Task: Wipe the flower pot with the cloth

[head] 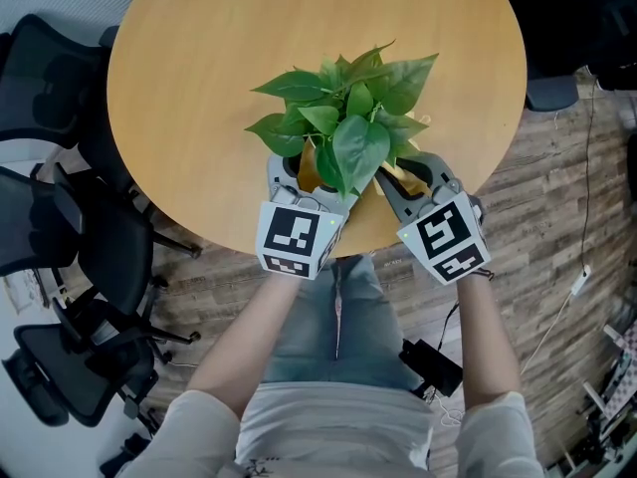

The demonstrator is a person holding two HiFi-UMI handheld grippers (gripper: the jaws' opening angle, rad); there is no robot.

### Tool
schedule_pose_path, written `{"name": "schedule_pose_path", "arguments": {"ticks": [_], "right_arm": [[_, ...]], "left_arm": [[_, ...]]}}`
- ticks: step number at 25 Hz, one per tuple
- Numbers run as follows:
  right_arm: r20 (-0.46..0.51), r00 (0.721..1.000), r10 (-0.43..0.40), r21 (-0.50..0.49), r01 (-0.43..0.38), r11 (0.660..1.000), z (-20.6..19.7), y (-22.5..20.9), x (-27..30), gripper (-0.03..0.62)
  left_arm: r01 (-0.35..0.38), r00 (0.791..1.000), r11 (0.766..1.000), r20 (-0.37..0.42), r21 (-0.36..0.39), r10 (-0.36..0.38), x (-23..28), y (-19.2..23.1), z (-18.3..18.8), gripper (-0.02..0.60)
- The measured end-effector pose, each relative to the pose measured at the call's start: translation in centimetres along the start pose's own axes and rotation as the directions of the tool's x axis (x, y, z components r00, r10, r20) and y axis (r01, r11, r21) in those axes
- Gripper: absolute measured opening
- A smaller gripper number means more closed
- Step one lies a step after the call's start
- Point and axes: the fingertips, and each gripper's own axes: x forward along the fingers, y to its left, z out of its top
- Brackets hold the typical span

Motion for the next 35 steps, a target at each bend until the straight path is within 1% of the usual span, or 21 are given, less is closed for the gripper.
{"name": "schedule_pose_path", "arguments": {"ticks": [3, 6, 13, 16, 18, 21, 23, 25, 28, 31, 35], "right_arm": [[0.035, 0.999, -0.015, 0.073, 0.012, 0.997, 0.2, -0.4, -0.5, 0.06], [0.05, 0.998, -0.037, 0.126, 0.031, 0.992, 0.1, -0.7, -1.4, 0.06], [0.027, 0.998, -0.062, 0.156, 0.057, 0.986, -0.6, -0.1, -4.6, 0.06], [0.032, 0.996, -0.078, 0.165, 0.071, 0.984, -0.2, -0.2, -6.5, 0.06], [0.046, 0.995, -0.09, 0.176, 0.08, 0.981, 0.6, -0.2, -7.9, 0.06], [0.056, 0.992, -0.111, 0.185, 0.099, 0.978, 1.7, -0.3, -10.0, 0.06], [0.078, 0.988, -0.13, 0.202, 0.112, 0.973, 2.7, -0.6, -11.2, 0.06], [0.113, 0.983, -0.144, 0.222, 0.116, 0.968, 4.0, -0.8, -12.4, 0.06], [0.155, 0.976, -0.153, 0.224, 0.116, 0.968, 6.0, -0.4, -14.1, 0.06], [0.19, 0.969, -0.158, 0.213, 0.117, 0.97, 7.9, 0.2, -15.3, 0.06], [0.257, 0.953, -0.163, 0.205, 0.111, 0.972, 10.9, 0.8, -16.3, 0.06]], "left_arm": [[0.015, 1.0, 1.0, -0.005, 0.019, -0.015, -0.6, 0.1, 0.0, 0.457], [0.035, 0.999, 0.999, -0.029, 0.013, -0.035, -1.5, 0.1, -0.4, 0.457], [0.066, 0.994, 0.998, -0.083, 0.008, -0.065, -4.9, -0.2, -0.5, 0.457], [0.08, 0.993, 0.997, -0.087, 0.009, -0.079, -6.5, -0.7, 0.7, 0.451], [0.088, 0.993, 0.996, -0.083, 0.008, -0.087, -7.6, -1.1, 1.8, 0.435], [0.1, 0.992, 0.995, -0.077, -0.009, -0.101, -9.0, -2.0, 3.1, 0.39], [0.101, 0.992, 0.995, -0.076, -0.002, -0.101, -9.9, -2.3, 4.0, 0.359], [0.096, 0.993, 0.995, -0.074, 0.01, -0.095, -10.7, -2.5, 4.9, 0.303], [0.077, 0.995, 0.997, -0.068, 0.026, -0.075, -11.8, -2.6, 6.3, 0.217], [0.062, 0.997, 0.998, -0.054, 0.024, -0.061, -12.6, -2.7, 7.7, 0.17], [0.045, 0.999, 0.998, -0.014, 0.041, -0.044, -13.2, -2.3, 10.3, 0.075]]}}
